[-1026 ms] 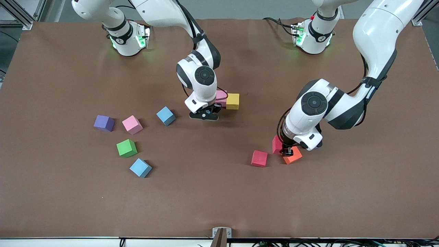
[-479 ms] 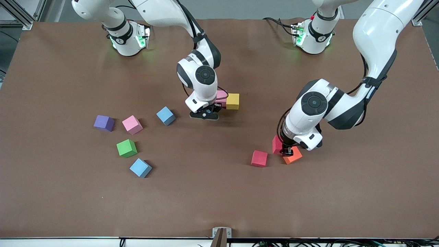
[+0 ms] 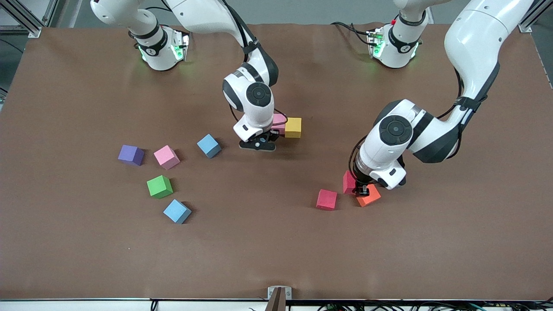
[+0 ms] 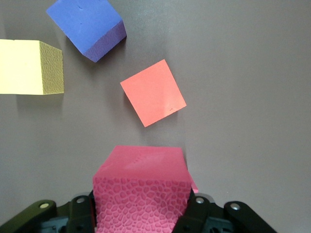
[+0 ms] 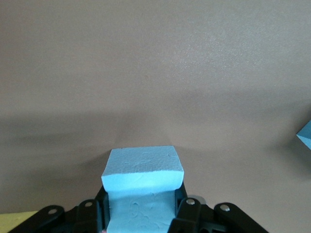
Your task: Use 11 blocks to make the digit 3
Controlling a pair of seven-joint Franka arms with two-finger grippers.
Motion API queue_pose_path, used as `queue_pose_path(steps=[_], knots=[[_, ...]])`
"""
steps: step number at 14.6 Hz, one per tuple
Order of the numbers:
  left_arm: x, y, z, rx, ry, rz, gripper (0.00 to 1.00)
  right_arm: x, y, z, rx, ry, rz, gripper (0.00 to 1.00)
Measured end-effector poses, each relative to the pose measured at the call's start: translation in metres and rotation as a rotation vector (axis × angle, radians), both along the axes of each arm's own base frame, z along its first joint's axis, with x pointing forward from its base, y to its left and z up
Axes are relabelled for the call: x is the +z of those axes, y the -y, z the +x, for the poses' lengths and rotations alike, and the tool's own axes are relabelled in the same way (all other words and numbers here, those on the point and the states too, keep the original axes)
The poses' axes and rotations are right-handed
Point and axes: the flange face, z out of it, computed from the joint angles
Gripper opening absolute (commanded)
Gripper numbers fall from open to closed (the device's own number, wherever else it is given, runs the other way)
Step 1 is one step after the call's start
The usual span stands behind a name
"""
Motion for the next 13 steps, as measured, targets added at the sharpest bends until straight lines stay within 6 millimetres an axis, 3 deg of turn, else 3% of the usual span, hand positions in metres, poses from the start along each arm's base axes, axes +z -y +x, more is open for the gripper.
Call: queue_pose_path(steps=[13], knots=[[-0.0008,-0.0001,-0.0004,-0.01,-0.001,0.002,0.47,-0.0001,-0.0009,-0.002,-0.003,-0.005,-0.004,0.0]])
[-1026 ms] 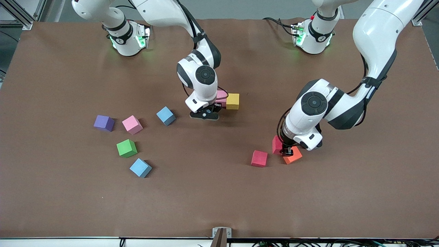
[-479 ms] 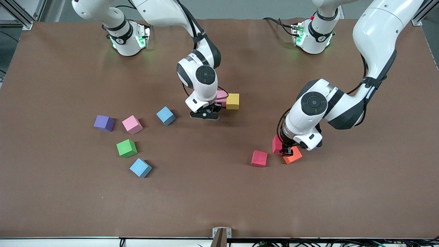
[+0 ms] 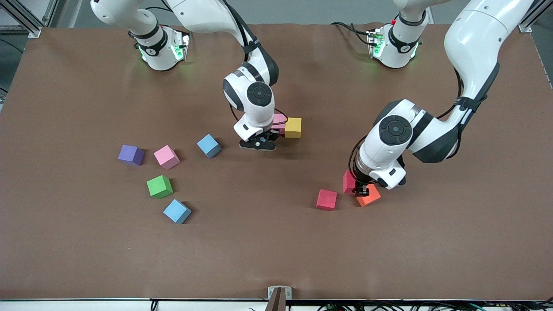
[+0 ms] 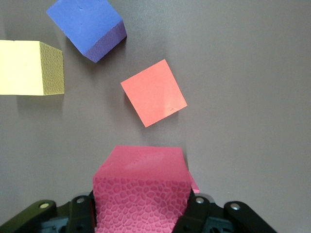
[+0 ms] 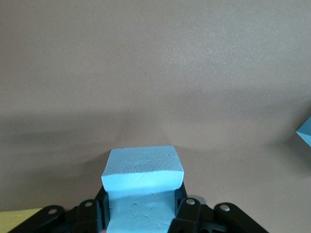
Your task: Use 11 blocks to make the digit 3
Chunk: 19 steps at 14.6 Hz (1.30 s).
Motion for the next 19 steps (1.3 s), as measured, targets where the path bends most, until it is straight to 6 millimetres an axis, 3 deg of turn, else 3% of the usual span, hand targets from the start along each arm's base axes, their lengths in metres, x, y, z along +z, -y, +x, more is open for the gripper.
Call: queue_pose_path(steps=[19], knots=[[-0.012,0.001,-0.012,-0.04,-0.119,-0.016,0.46,0.0,-0.002,-0.003,0.004,-0.003,-0.003,0.03]])
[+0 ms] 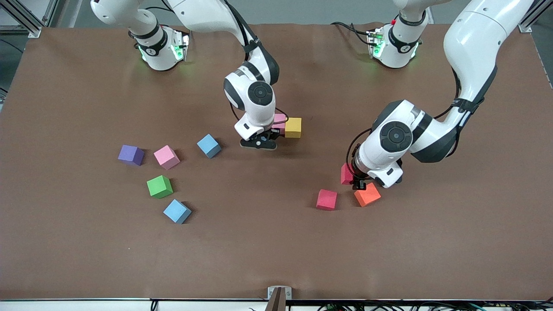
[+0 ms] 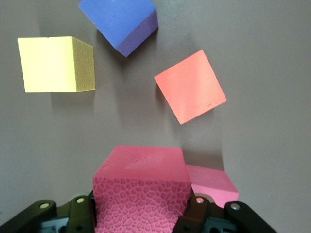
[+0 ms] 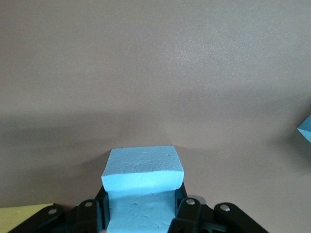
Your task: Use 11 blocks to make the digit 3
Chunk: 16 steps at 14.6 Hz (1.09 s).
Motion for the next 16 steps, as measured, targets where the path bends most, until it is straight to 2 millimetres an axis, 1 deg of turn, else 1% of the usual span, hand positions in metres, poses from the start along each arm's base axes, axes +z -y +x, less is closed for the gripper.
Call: queue_pose_path(steps=[2,3,4,5,6,16], knots=[[0.001,0.003,-0.001,-0.017,0.001,-0.003,0.46,0.0,0.0,0.0,0.0,0.0,0.0,0.03],[0.002,0.004,-0.002,-0.02,0.001,-0.004,0.47,0.0,0.0,0.0,0.0,0.0,0.0,0.09],[0.002,0.005,-0.002,-0.022,0.002,-0.005,0.47,0.0,0.0,0.0,0.0,0.0,0.0,0.79],[0.002,0.006,-0.003,-0.023,0.002,-0.005,0.47,0.0,0.0,0.0,-0.001,0.0,0.0,0.98],[0.002,0.007,-0.003,-0.025,0.002,-0.005,0.47,0.0,0.0,0.0,-0.001,0.0,-0.001,1.0],[0.002,0.015,-0.006,-0.008,0.052,0.052,0.47,0.0,0.006,0.005,-0.004,0.008,-0.002,1.0]])
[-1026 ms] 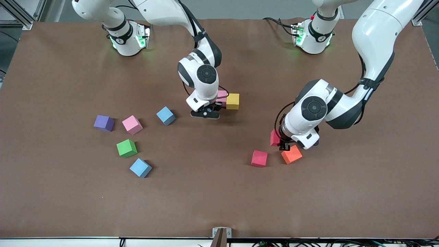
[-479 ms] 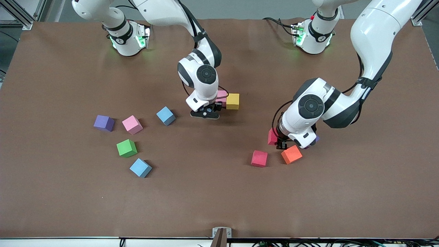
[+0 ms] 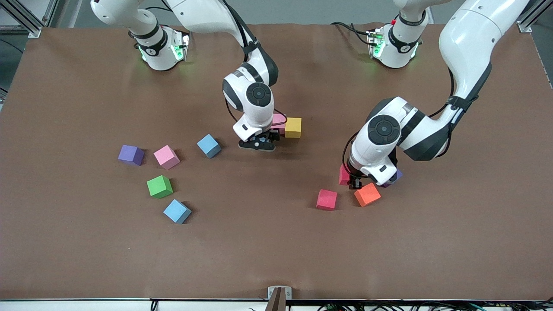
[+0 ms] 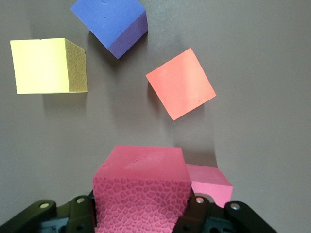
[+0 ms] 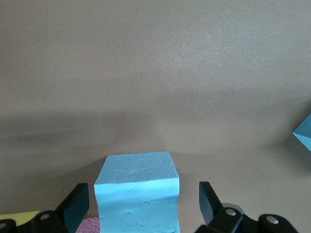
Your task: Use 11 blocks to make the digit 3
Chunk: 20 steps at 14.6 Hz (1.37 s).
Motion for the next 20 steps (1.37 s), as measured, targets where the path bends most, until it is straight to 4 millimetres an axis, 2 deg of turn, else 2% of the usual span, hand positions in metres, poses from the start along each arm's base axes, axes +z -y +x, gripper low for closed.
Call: queue_pose_path(steps=[2,4,7,9,13,15,17,20], knots=[[0.0,0.0,0.0,0.0,0.0,0.0,0.47,0.007,0.004,0.008,-0.009,0.01,0.009,1.0],[0.0,0.0,0.0,0.001,0.001,0.0,0.47,0.023,0.012,0.019,-0.026,0.022,0.027,1.0],[0.002,0.0,0.002,0.007,0.011,-0.01,0.47,0.059,0.036,0.042,-0.084,0.021,0.053,1.0],[0.004,0.0,0.004,0.011,0.026,-0.025,0.47,0.084,0.062,0.059,-0.182,0.022,0.063,1.0],[0.005,0.0,0.006,0.014,0.035,-0.034,0.47,0.114,0.135,0.086,-0.365,-0.069,-0.032,1.0],[0.005,0.0,0.006,0.014,0.035,-0.034,0.47,0.122,0.151,0.093,-0.402,-0.072,-0.039,1.0],[0.005,0.0,0.006,0.014,0.035,-0.034,0.47,0.125,0.159,0.098,-0.425,-0.065,-0.04,1.0],[0.005,-0.002,0.007,0.016,0.036,-0.034,0.47,0.118,0.175,0.099,-0.481,-0.025,-0.015,1.0]])
